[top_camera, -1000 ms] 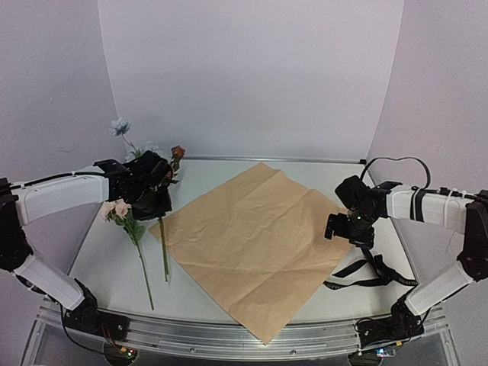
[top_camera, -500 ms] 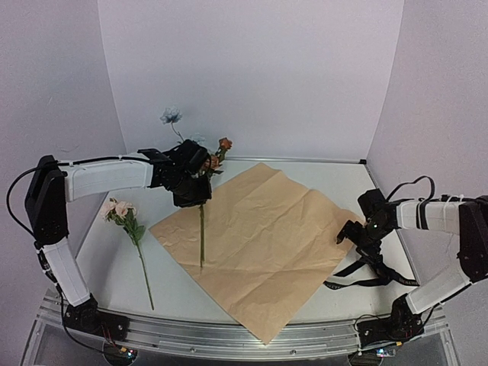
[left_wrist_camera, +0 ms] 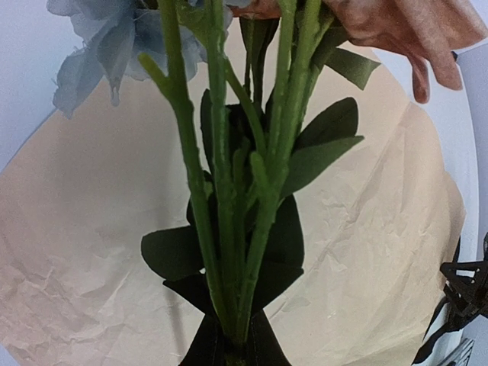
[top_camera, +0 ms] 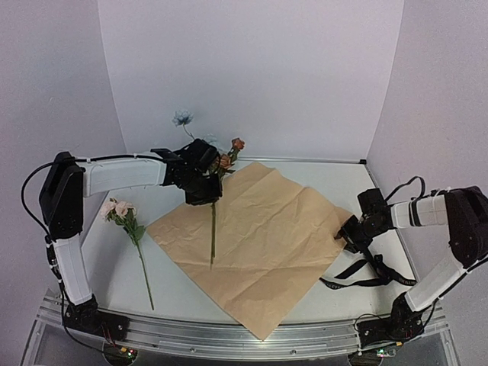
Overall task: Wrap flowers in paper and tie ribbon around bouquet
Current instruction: Place the fake flower on the flattened wrapping paper.
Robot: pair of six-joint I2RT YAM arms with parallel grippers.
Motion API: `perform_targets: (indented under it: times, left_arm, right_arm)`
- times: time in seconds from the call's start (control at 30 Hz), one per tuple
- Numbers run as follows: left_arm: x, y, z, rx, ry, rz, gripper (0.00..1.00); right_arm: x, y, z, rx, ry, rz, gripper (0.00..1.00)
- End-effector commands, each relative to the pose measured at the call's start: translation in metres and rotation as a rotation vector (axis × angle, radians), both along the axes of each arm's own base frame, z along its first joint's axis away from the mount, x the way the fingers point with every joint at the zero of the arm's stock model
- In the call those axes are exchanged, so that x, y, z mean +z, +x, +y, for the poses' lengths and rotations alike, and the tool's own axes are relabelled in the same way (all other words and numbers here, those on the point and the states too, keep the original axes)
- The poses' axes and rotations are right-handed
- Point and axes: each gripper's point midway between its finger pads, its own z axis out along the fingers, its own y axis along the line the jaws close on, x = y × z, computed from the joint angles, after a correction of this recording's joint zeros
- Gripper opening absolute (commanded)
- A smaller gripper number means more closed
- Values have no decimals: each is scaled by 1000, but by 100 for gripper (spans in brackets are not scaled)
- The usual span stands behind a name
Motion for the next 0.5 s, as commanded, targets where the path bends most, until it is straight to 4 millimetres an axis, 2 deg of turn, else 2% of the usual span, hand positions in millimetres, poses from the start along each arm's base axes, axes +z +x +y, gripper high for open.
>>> perform_targets:
  times: [0.0,0.13,0.27,0.47]
  left_arm:
    - [31,17,-23,-27,-74,-80,0]
    - [30,24,-35,-50,-93,-76,0]
    - [24,31,-50,-74,-111,-68,0]
    - [12,37,-81,-112,-143,-49,0]
  right_arm:
    - [0,3,3,9,8,13,31]
    - [8,4,7,47,-12,-1,18]
    - [17,4,17,116,-43,-14,9]
    - [28,5,39,217,-98,-30,8]
